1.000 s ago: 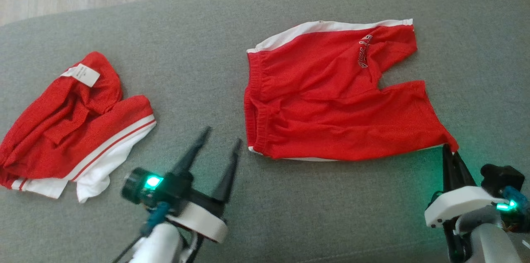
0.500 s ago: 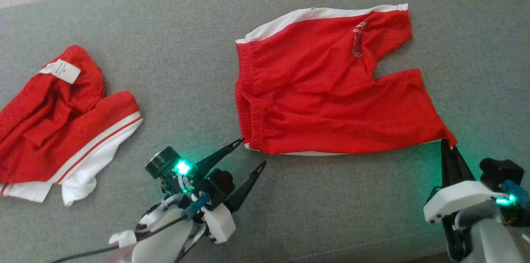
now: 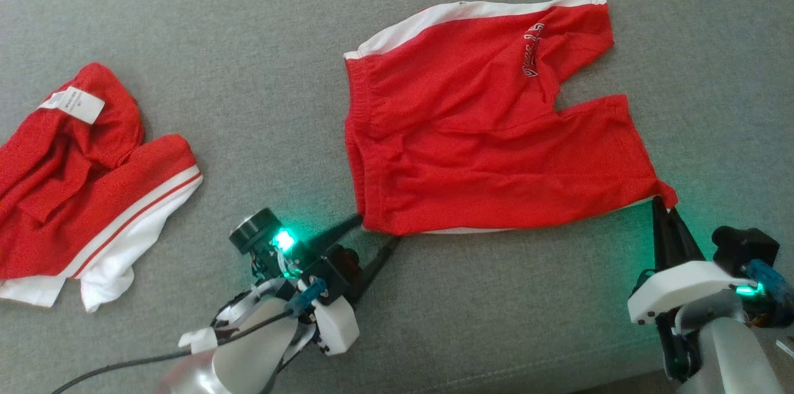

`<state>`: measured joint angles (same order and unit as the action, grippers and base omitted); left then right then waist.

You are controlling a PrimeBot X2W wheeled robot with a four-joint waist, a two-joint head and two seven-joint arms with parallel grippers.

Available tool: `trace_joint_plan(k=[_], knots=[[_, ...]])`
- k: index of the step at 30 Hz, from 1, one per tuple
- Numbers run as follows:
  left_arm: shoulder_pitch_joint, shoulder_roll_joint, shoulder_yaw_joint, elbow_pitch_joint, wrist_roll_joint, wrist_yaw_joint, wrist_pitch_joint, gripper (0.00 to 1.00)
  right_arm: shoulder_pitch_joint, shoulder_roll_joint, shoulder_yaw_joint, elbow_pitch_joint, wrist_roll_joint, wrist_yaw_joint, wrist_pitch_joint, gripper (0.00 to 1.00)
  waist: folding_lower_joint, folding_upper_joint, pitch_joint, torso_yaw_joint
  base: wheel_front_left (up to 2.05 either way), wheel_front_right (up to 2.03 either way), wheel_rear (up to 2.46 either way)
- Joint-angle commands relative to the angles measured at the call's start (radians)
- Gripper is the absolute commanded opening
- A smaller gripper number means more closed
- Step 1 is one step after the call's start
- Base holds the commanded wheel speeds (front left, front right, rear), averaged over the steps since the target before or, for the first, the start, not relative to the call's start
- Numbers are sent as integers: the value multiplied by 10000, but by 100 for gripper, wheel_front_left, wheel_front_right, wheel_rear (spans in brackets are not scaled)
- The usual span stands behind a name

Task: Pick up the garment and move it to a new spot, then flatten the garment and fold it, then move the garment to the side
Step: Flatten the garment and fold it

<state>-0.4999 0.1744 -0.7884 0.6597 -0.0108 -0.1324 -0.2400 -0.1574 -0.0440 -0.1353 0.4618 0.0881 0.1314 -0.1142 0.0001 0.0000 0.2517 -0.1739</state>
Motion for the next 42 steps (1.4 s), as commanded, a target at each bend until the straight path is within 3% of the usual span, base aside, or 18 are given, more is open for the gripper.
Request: trace_joint_plan(k=[1,12,22,28,35,42], knots=[[-441,99,49,-107,-160,18,-108,0,-259,-62,256,-250,59,-7,-72,0,-1,0,-16,-3,0,0,0],[-414,254,224,-363,-766,182,-206,0,-374,-62,255,-534,80,-7,-248,0,-1,0,-497,123,0,0,0],[-844,763,923,-1452,-1363,235,-188,0,-1058,-62,449,-1790,238,-7,279,0,-1,0,-1254,147,0,0,0],[-2122,1271,1217,-2071,-1895,89,453,0,-2359,-109,1088,-2500,-91,-7,1158,0,-1,0,-1825,33,0,0,0],[-3901,1871,1648,-2685,-2940,28,1325,0,-4366,-783,2033,-2673,347,-7,1702,0,-1,0,-2397,-123,0,0,0],[-3572,2211,1692,-3672,-3939,22,2273,0,-3989,-1066,2098,-3170,932,-7,2241,0,-1,0,-2384,-11,0,0,0]])
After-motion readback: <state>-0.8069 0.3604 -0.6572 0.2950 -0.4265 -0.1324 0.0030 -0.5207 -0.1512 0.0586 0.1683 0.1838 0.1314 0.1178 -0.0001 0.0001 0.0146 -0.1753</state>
